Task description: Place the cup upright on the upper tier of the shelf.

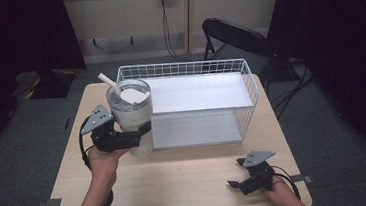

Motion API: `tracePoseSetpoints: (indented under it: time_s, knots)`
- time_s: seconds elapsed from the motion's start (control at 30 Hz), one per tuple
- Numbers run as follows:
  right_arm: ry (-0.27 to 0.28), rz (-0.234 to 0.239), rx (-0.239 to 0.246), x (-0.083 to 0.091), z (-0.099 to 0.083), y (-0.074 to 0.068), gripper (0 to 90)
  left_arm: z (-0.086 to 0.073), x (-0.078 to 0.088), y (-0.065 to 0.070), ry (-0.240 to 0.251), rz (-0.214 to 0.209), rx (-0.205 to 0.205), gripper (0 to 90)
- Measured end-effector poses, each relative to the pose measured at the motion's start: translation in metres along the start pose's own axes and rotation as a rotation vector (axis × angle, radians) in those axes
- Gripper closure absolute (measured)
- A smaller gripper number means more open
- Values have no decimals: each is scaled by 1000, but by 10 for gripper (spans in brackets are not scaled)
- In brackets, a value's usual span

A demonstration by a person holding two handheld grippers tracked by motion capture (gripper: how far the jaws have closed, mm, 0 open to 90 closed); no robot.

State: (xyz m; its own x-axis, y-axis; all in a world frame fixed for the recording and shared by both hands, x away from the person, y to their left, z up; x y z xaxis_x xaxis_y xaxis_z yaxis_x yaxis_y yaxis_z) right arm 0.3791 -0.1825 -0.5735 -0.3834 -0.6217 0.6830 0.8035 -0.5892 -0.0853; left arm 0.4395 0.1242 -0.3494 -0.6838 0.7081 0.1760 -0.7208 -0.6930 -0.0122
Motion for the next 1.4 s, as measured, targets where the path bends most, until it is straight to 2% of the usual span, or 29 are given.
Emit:
tracePoseSetpoints:
  time_s: [0.6, 0.87, 1.23, 1.4]
  knots:
    - [1, 1, -1, 0, 0, 0, 110, 36, -7, 6, -8, -36, -11, 96]
    - [3, 0, 1, 0, 0, 0, 110, 60, -13, 10, -5, -57, -22, 96]
    - [3, 0, 1, 0, 0, 0, 110, 84, -20, 11, 5, -58, -14, 97]
    - [3, 0, 1, 0, 0, 0, 110, 94, -24, 10, -10, -55, -20, 97]
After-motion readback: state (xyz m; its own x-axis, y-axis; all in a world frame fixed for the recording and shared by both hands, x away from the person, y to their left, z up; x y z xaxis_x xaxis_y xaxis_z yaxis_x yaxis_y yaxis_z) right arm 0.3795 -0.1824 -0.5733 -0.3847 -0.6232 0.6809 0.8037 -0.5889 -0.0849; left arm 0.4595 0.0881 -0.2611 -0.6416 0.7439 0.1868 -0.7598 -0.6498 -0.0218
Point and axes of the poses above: each handheld gripper's, and its own axes: x roughly backward along the jaws, z roughly out of its top, y roughly to its right, the point moved 10 cm from there along -x, roughly forward along the jaws, and after that the axes turned 6 degrees about -x, right-handed, at the moved point
